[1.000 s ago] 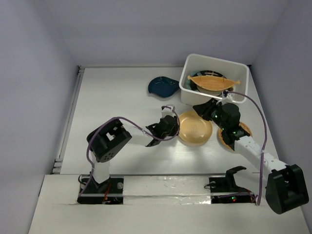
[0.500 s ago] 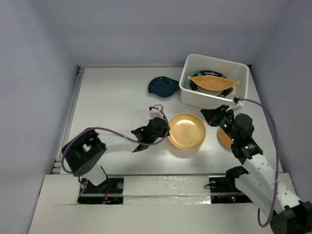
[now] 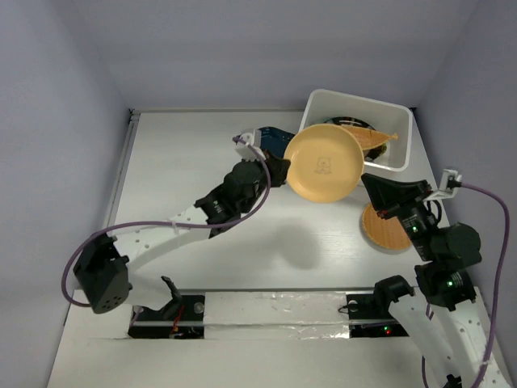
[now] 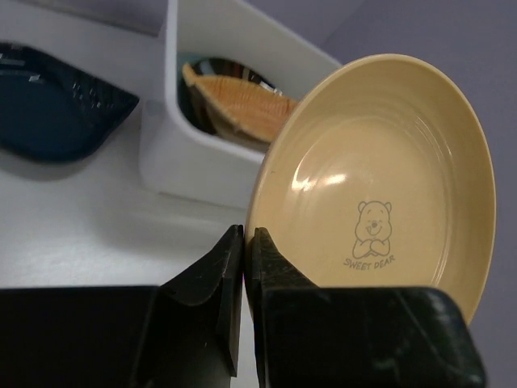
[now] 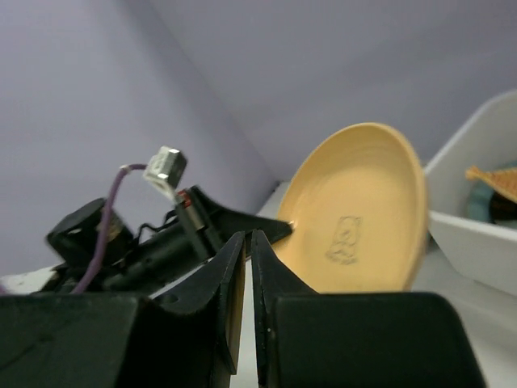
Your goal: Place the plates into the plastic bin on the countertop
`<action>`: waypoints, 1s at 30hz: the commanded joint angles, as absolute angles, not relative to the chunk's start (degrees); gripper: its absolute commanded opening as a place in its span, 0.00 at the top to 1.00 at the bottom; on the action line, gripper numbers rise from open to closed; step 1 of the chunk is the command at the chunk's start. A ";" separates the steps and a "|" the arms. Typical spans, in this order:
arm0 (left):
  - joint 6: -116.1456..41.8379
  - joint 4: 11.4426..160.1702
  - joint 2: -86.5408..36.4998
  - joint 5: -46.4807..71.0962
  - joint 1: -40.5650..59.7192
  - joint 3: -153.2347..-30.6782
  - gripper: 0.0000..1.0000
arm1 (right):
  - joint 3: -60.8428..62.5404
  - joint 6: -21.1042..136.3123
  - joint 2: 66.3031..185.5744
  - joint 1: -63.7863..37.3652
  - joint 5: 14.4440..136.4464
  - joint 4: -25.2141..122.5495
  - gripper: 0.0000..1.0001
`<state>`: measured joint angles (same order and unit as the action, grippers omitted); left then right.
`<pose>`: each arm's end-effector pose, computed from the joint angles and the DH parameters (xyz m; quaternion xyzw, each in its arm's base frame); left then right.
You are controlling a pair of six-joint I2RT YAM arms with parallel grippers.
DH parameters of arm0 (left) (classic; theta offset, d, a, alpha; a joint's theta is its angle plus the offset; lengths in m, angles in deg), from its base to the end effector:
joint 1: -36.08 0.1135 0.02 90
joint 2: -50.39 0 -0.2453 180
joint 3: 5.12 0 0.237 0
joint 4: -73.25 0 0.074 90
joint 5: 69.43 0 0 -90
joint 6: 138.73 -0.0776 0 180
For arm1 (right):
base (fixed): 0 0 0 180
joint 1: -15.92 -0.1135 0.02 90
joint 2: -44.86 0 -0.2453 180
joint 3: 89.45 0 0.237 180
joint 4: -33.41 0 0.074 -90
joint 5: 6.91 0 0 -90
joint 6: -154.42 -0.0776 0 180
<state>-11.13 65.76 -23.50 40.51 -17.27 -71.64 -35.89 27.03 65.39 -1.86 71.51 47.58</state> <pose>0.2206 -0.2521 0.3191 -0.0261 0.7059 -0.4113 0.5761 0.1199 0.0548 0.3772 0.0177 0.5843 0.4267 0.6901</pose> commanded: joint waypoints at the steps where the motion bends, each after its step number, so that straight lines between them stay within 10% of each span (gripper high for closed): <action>1: -15.67 62.33 -28.34 41.14 -16.75 -82.69 1.00 | -29.62 27.85 64.19 -2.45 70.16 47.98 0.87; 14: -20.52 80.60 -73.67 38.94 -13.85 -140.25 1.00 | -28.21 28.73 58.04 -2.45 71.57 57.82 0.87; 18: -20.17 86.32 -82.32 37.98 -13.32 -154.85 0.78 | -27.76 29.35 56.99 -2.45 71.48 59.23 0.86; 22: -19.12 83.53 -81.46 37.18 -13.32 -150.58 0.60 | -27.76 30.32 56.37 -2.45 71.66 60.55 0.86; 30: -22.01 74.74 -64.33 37.35 -19.19 -123.21 0.65 | -27.68 31.02 55.93 -2.45 71.84 60.99 0.86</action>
